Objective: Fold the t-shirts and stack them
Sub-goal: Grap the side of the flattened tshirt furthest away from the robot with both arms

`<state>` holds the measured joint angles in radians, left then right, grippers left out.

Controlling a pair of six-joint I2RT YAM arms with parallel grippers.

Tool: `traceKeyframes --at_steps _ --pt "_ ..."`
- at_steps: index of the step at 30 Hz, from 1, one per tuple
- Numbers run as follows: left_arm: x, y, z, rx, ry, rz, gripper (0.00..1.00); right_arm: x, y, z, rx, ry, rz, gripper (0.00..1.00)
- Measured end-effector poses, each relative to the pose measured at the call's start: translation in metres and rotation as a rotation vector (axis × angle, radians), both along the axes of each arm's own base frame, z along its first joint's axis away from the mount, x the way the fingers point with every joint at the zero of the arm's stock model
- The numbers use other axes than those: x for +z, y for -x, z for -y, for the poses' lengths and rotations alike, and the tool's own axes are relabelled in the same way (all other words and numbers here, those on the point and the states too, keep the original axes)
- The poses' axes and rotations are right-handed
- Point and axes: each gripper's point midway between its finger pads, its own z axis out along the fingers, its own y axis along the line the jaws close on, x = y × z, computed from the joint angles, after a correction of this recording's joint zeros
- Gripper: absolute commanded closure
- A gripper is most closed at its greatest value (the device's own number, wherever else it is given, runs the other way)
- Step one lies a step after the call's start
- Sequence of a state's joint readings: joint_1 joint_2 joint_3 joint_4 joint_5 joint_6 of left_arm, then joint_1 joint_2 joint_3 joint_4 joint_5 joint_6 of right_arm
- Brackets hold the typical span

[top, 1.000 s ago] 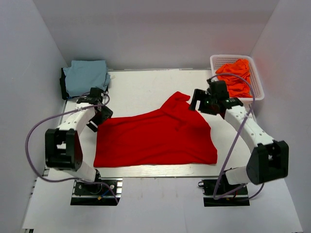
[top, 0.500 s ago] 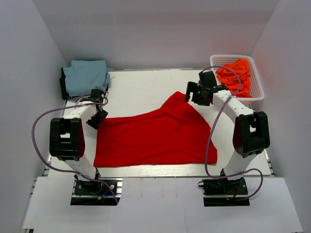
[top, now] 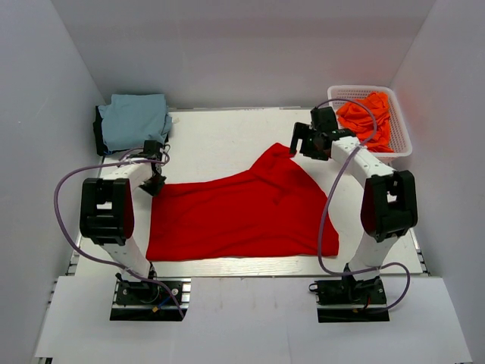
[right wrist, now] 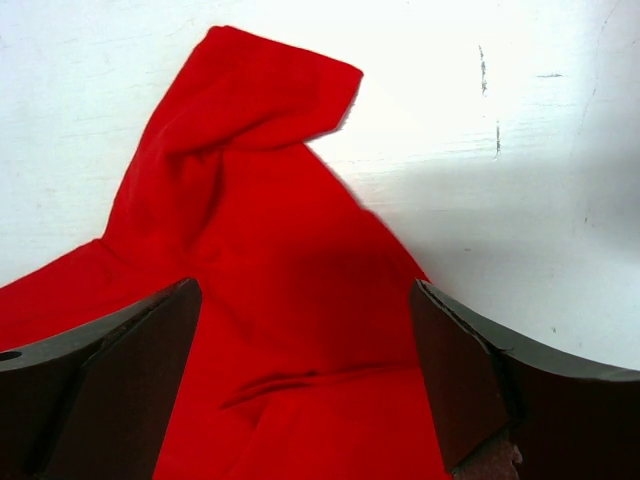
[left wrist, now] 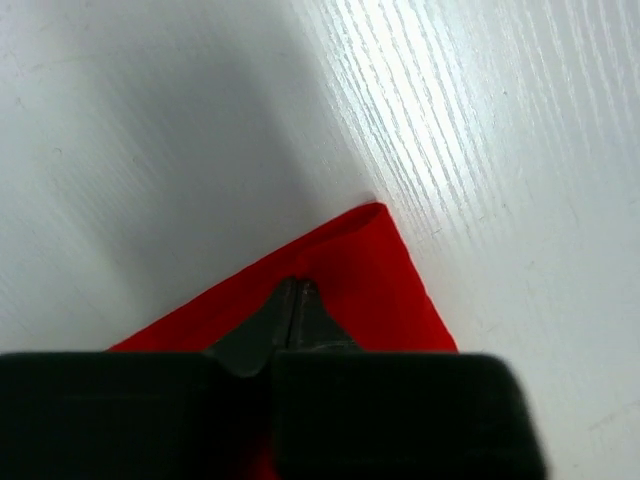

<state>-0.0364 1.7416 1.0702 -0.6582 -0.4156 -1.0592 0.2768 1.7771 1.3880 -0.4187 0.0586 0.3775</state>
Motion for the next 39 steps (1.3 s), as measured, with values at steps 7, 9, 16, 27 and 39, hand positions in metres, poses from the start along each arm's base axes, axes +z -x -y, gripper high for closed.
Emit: traceKeyframes --at_steps 7,9,16,27,39 --pt "0.002 -0.004 -0.002 -0.005 0.005 -0.001 1.0 -0.024 -0.016 0.001 -0.006 0.041 -0.038 0.1" --pt "0.006 -0.008 -0.001 -0.012 0.009 0.006 1.0 -0.033 -0.026 0.001 -0.013 0.056 -0.049 0.1" --pt "0.026 -0.016 0.002 -0.043 0.029 0.055 1.0 -0.067 -0.067 -0.01 -0.033 0.054 -0.072 0.15" --pt "0.045 -0.022 0.004 -0.087 0.064 0.113 1.0 -0.086 -0.09 -0.027 -0.036 -0.009 -0.083 0.59" --pt "0.048 -0.025 0.005 -0.118 0.088 0.119 1.0 -0.077 -0.112 -0.038 0.023 -0.026 -0.014 1.0"
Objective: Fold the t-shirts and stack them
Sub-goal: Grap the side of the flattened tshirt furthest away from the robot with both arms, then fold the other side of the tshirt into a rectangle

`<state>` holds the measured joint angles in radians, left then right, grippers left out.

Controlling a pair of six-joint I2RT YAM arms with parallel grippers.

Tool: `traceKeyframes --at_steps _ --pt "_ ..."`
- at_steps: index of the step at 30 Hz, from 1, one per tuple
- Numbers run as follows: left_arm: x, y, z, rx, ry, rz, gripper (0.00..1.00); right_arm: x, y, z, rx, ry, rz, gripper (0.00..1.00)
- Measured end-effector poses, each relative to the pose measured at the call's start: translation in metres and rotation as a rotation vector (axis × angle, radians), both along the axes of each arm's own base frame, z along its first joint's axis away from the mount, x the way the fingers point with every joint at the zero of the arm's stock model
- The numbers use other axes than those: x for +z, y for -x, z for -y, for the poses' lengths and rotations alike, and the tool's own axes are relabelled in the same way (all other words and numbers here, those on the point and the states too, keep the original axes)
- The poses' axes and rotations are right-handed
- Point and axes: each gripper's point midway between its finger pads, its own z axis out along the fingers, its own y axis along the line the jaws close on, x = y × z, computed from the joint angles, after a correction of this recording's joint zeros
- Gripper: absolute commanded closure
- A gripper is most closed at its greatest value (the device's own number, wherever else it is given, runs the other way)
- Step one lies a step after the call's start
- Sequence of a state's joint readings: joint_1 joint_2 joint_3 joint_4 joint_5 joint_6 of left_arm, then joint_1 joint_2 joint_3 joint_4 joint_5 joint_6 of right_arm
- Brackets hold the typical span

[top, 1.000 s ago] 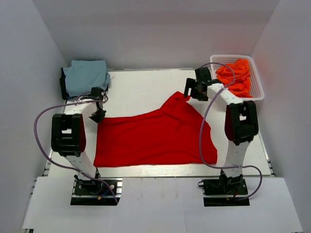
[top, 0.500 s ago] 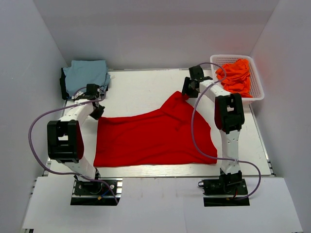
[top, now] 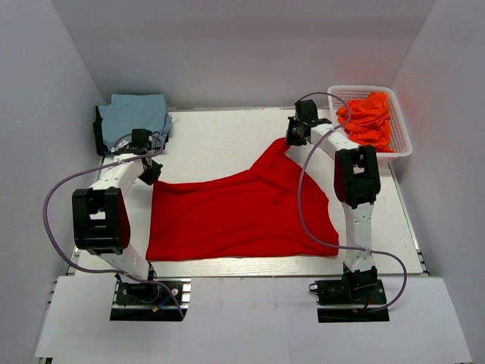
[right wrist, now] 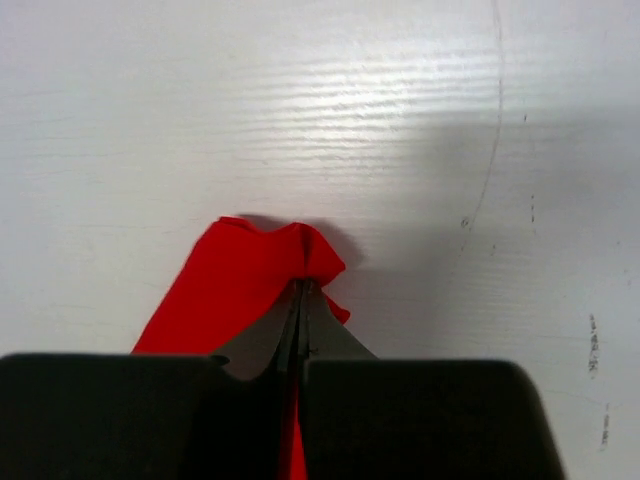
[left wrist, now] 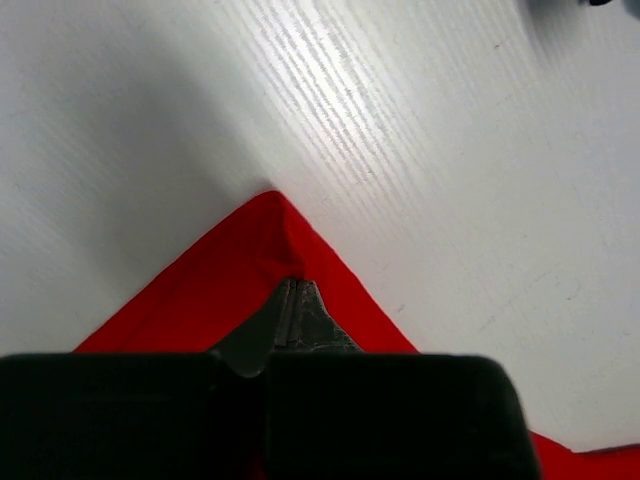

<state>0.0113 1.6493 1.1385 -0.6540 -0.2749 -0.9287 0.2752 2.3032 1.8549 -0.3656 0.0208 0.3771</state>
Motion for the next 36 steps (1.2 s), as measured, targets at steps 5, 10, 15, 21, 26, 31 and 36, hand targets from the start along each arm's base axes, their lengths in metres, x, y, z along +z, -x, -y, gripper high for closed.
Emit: traceKeyframes --at_steps 5,10,15,21,26,31,36 --pt "0.012 -0.01 0.004 -0.025 0.013 0.029 1.0 0.04 0.034 0.011 0.042 0.009 0.086 1.0" --pt "0.023 -0.004 0.009 -0.04 0.038 0.04 1.0 0.117 0.092 0.031 0.04 -0.001 0.227 1.0" --pt "0.034 0.027 0.01 -0.03 0.046 0.047 1.0 0.156 0.169 0.058 0.011 -0.004 0.295 1.0" --pt "0.033 0.076 0.009 0.001 0.05 0.022 1.0 0.136 0.258 0.073 0.01 -0.024 0.183 1.0" --pt "0.021 0.105 0.007 0.028 0.045 -0.021 1.0 0.095 0.328 0.074 0.031 -0.055 0.009 1.0" --pt "0.001 0.129 0.007 0.06 0.051 -0.08 0.93 0.067 0.368 0.074 0.036 -0.09 -0.107 0.92" --pt "-0.007 0.152 0.003 0.118 0.033 -0.167 0.08 0.034 0.407 0.075 0.026 -0.114 -0.25 0.1"
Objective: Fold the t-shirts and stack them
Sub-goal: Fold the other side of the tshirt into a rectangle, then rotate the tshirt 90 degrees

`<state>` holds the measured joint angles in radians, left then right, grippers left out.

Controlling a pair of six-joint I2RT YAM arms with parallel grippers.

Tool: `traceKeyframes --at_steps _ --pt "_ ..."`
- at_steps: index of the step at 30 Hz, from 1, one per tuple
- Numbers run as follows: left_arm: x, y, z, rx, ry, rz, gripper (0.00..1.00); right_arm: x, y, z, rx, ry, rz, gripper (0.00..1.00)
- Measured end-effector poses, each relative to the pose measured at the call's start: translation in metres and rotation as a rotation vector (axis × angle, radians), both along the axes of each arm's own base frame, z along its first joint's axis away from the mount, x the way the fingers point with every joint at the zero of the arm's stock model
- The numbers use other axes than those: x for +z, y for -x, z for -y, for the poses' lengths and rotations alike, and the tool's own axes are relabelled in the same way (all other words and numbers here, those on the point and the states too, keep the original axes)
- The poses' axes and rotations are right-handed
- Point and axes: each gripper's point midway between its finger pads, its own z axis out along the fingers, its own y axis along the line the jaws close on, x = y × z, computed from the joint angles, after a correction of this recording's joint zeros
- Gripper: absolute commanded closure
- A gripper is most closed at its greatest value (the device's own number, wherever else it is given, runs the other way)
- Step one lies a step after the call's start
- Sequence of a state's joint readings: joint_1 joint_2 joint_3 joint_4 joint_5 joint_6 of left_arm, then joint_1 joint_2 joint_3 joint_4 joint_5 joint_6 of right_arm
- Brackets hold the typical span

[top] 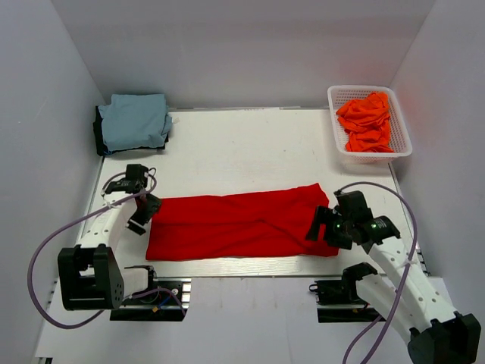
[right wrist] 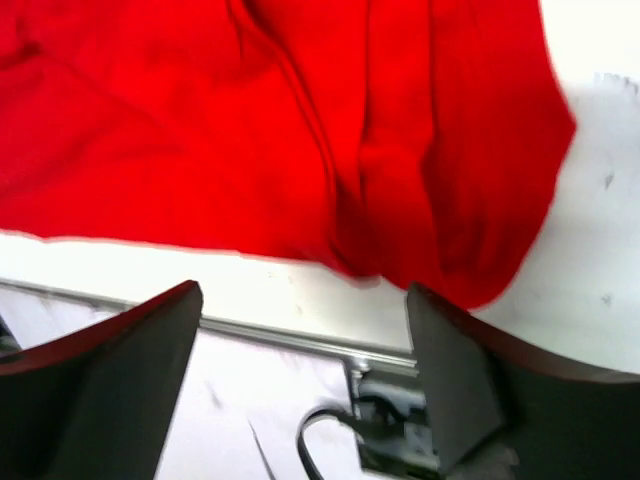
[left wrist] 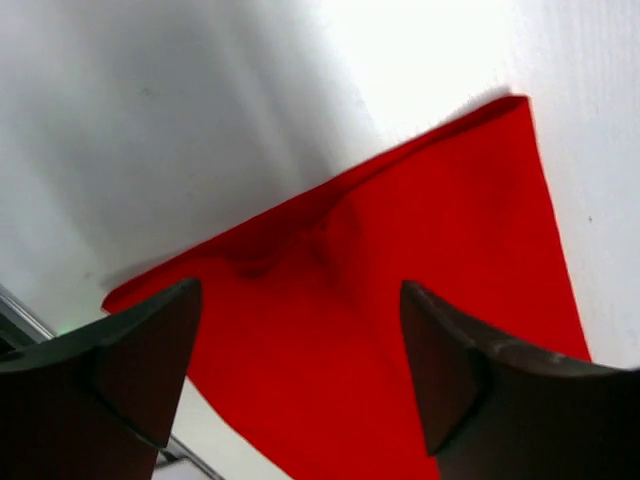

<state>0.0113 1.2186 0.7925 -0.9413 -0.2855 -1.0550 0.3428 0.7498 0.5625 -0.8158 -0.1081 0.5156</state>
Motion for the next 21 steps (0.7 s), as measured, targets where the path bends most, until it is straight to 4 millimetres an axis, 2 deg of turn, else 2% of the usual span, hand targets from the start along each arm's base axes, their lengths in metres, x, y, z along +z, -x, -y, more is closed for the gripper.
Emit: traceKeyframes --at_steps 2,5,8,12,14,16,17,18,21 --pt "0.003 0.006 -0.002 0.018 -0.01 -0.026 0.0 0.001 0.007 0.002 0.0 0.002 -0.007 0.1" --pt "0.018 -0.003 -0.002 0.03 -0.007 0.003 0.0 0.014 0.004 0.002 0.0 -0.005 0.02 0.1" --pt "0.035 -0.024 0.003 0.006 0.013 0.083 0.0 0.028 -0.014 -0.008 0.018 -0.032 0.066 0.1" --pt "0.042 -0.054 0.026 -0.098 0.112 0.19 0.0 0.024 -0.044 -0.021 0.053 -0.045 0.096 0.1" --pt "0.036 -0.066 0.039 -0.151 0.168 0.211 0.0 0.017 -0.057 -0.028 0.071 -0.047 0.094 0.1" --pt "0.02 -0.071 0.052 -0.198 0.218 0.19 0.0 0.01 -0.068 -0.035 0.08 -0.055 0.089 0.1" --pt "0.002 -0.07 0.059 -0.222 0.245 0.152 0.0 0.002 -0.075 -0.039 0.083 -0.059 0.075 0.1" --pt "-0.001 -0.068 0.061 -0.228 0.25 0.142 0.0 0.0 -0.076 -0.041 0.085 -0.059 0.071 0.1" --pt "-0.034 -0.05 0.068 -0.25 0.271 0.037 0.0 -0.02 -0.085 -0.046 0.073 -0.048 0.009 0.1"
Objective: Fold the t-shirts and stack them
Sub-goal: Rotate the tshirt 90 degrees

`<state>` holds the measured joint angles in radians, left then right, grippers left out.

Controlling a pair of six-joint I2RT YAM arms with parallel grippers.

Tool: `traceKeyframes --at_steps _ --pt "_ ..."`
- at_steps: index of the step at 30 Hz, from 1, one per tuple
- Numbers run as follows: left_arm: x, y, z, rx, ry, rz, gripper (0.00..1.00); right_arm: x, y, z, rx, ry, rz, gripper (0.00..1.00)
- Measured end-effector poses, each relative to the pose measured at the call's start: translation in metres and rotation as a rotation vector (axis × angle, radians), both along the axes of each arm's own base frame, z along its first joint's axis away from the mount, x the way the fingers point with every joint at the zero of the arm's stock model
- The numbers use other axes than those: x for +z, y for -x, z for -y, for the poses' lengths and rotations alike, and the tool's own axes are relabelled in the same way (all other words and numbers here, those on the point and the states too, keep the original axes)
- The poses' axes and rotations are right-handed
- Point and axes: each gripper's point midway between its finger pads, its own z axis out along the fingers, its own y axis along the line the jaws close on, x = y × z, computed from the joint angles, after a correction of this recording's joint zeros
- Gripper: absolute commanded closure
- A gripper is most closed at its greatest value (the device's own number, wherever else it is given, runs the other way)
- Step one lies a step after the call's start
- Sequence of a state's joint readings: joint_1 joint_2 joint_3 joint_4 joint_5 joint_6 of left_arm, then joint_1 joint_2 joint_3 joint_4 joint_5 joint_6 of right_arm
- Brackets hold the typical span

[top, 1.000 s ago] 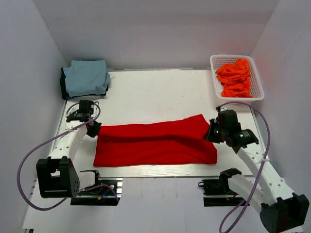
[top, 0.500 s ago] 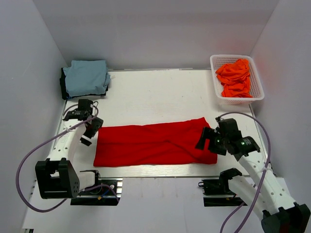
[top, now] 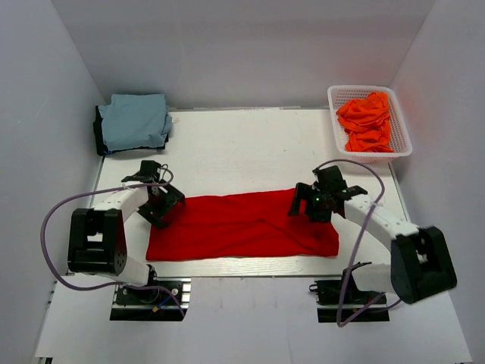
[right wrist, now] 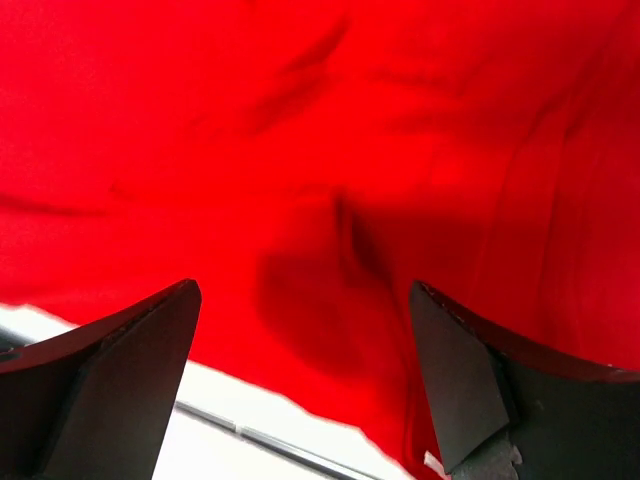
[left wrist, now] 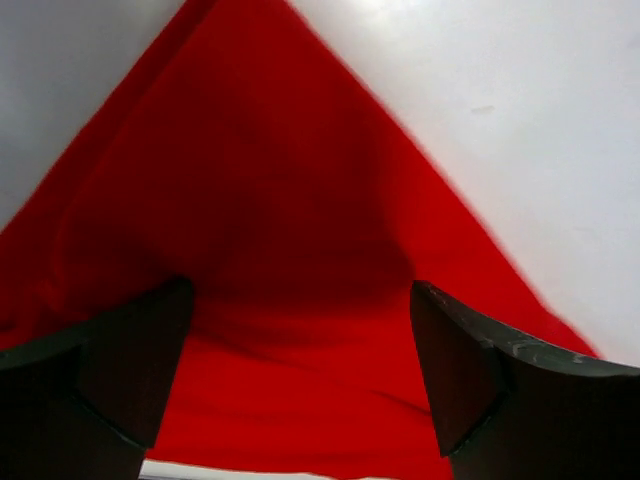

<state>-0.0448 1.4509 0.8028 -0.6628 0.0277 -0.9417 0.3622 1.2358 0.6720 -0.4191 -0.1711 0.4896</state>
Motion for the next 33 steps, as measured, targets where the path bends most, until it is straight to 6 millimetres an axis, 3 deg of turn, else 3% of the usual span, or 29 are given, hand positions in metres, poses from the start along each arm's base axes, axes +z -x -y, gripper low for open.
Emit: traceKeyframes --at_steps 1,6,11,16,20,24,28,33 --pt "-0.008 0.007 0.001 -0.007 0.0 -0.03 0.0 -0.006 -0.003 -0.001 -0.006 0.008 -0.019 0.1" --pt "-0.01 0.012 0.007 -0.027 0.011 -0.04 0.0 -0.028 -0.021 -0.004 -0.04 0.053 -0.11 0.1" --pt "-0.013 0.032 0.01 -0.052 -0.024 -0.112 0.0 -0.028 -0.078 -0.019 -0.076 0.073 -0.091 0.1" --pt "-0.019 0.073 0.028 -0.139 -0.013 -0.235 0.0 -0.024 -0.168 -0.048 -0.071 0.068 -0.013 0.1" --pt "-0.021 0.104 0.056 -0.239 0.042 -0.353 0.0 -0.018 -0.257 -0.096 -0.007 -0.026 0.111 0.1" --pt "-0.016 0.122 0.09 -0.352 0.104 -0.433 0.0 -0.01 -0.315 -0.15 0.079 -0.141 0.22 0.1" --pt "-0.002 0.116 0.133 -0.534 0.167 -0.42 0.0 -0.005 -0.34 -0.197 0.159 -0.244 0.318 0.1" --pt "0.002 0.132 0.17 -0.731 0.225 -0.39 0.0 -0.002 -0.33 -0.22 0.238 -0.323 0.338 0.1"
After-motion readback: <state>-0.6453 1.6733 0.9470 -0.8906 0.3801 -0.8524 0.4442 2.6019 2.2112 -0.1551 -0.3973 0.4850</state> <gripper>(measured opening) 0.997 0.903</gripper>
